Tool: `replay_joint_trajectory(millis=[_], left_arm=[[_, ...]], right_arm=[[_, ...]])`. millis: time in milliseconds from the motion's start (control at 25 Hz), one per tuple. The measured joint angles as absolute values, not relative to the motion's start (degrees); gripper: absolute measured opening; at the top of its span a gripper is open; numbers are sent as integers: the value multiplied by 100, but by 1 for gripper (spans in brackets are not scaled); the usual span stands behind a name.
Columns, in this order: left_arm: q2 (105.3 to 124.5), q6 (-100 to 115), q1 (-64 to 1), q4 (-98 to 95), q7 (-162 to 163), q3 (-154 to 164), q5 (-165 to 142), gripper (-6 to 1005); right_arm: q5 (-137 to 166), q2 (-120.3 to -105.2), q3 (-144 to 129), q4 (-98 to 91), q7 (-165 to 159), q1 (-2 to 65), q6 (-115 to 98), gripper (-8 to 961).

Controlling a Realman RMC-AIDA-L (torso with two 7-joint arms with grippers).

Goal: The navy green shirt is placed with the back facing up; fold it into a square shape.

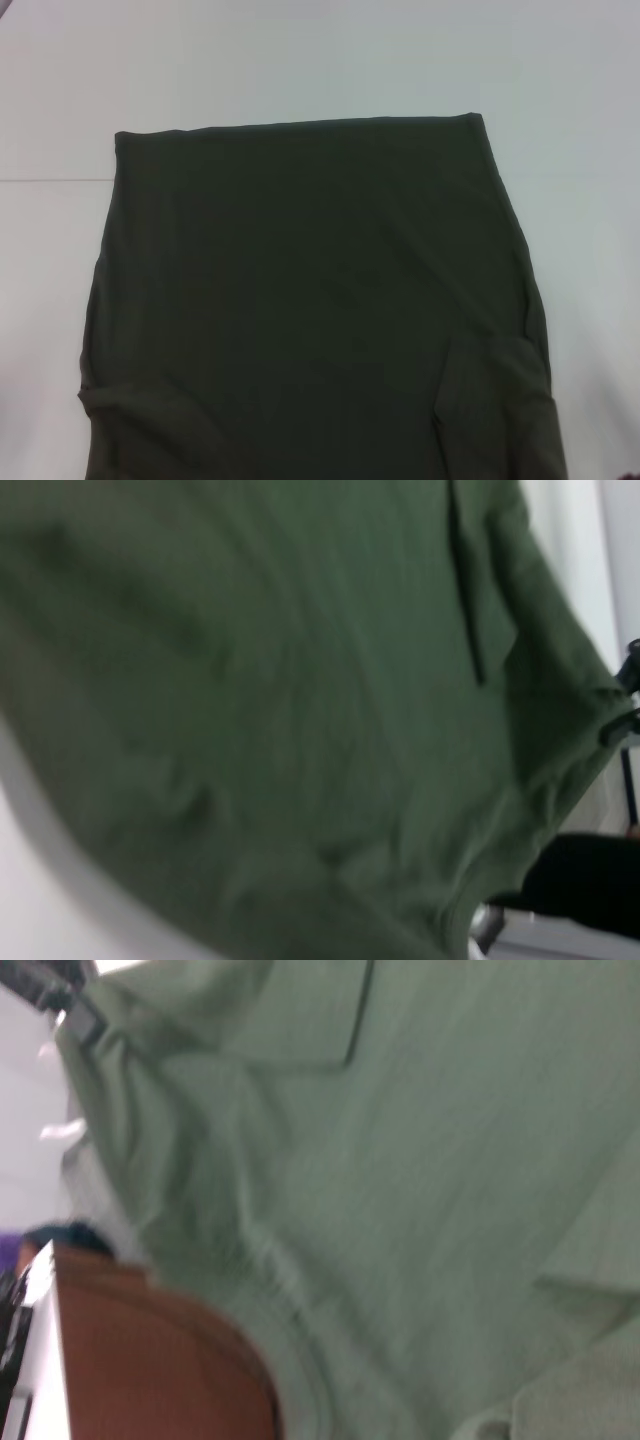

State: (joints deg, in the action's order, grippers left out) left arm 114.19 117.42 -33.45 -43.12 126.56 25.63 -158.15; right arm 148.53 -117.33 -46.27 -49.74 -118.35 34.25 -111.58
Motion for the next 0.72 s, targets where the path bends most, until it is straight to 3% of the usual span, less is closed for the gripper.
replay_joint_trajectory(millis=[720], left_arm=[[11343,10885,-3111,-4054,12125,794,-14380,52]], right_arm=[[13321,-11646,-3289,-4694,-11558,3363,-10167,66]])
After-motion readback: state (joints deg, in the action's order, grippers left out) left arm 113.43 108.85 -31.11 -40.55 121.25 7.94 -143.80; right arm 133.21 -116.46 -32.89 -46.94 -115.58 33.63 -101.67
